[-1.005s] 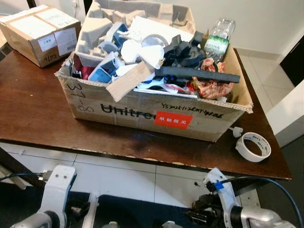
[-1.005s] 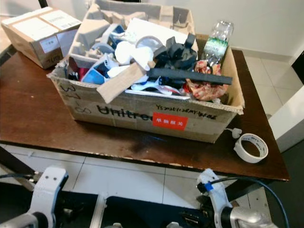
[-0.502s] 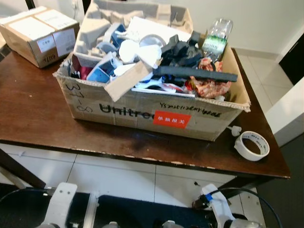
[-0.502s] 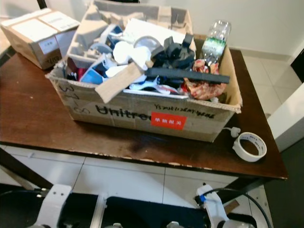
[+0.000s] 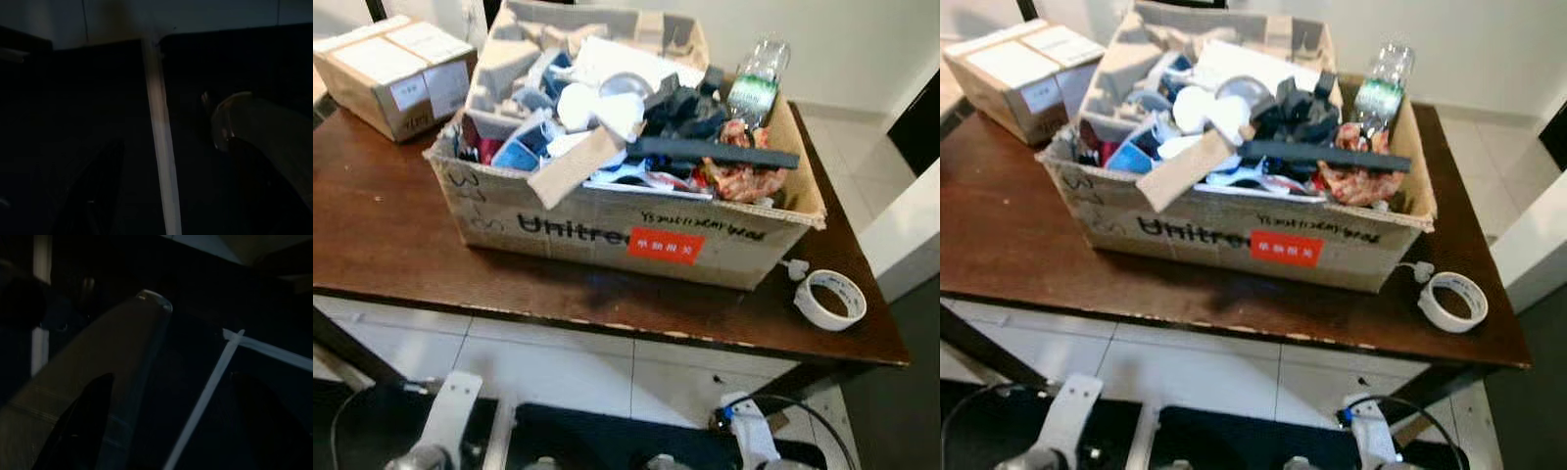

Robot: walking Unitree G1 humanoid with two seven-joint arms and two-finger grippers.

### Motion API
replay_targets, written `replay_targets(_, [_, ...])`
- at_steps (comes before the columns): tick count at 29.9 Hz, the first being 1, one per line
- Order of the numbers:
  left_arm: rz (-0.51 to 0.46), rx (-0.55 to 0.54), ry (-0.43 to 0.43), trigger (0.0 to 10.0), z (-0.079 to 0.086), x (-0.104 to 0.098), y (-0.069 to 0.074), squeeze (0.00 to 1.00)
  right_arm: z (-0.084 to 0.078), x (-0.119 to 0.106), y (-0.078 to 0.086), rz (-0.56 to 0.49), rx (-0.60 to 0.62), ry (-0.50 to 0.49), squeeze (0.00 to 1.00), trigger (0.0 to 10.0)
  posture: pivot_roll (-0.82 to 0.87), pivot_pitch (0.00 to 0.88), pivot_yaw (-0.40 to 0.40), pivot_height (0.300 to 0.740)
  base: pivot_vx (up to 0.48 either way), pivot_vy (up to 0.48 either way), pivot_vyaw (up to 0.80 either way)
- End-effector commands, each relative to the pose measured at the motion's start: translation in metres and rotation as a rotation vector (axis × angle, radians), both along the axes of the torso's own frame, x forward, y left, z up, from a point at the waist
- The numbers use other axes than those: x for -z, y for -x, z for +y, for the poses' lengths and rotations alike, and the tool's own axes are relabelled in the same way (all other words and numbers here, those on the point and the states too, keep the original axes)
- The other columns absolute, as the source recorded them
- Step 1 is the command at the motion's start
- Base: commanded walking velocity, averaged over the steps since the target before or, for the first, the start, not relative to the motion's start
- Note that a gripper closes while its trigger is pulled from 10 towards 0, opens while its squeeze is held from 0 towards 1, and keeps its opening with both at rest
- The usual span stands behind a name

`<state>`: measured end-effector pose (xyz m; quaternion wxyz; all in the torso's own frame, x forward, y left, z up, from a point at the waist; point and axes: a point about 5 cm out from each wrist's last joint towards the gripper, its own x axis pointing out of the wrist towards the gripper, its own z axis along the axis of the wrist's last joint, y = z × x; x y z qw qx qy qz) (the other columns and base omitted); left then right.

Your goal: Picking trash to rubbish bin

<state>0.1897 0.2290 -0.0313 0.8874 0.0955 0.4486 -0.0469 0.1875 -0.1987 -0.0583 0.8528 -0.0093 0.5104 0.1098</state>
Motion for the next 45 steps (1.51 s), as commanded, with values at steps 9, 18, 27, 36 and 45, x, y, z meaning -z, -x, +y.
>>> replay_targets(9, [-0.036,-0.078,-0.008,10.0,-0.015,0.027,-0.003,0.00,0.004,0.013,-0.004,-0.041,0.020,0.105,0.00,10.0,0.14,0.105,-0.064,0.740,0.000,0.000,0.00])
replay_targets(18, [-0.055,-0.191,0.025,10.0,-0.009,0.035,0.001,0.00,0.016,0.021,-0.003,-0.050,0.136,0.060,0.00,10.0,0.12,0.059,-0.029,0.740,0.000,0.000,0.00])
replay_targets(27, [0.006,-0.149,0.024,10.0,-0.008,0.040,0.001,0.00,0.029,0.028,0.005,0.002,0.119,0.052,0.00,10.0,0.13,0.062,-0.061,0.740,0.000,0.000,0.00])
replay_targets(36, [0.028,-0.130,0.051,10.0,-0.024,0.049,0.009,0.00,0.018,0.030,0.012,0.004,0.088,0.104,0.00,10.0,0.11,0.055,-0.030,0.740,0.000,0.000,0.00])
replay_targets(45, [0.065,-0.031,0.026,10.0,-0.034,0.053,0.013,0.00,0.027,0.029,0.007,-0.023,0.059,0.111,0.00,10.0,0.08,0.076,-0.016,0.740,0.000,0.000,0.00])
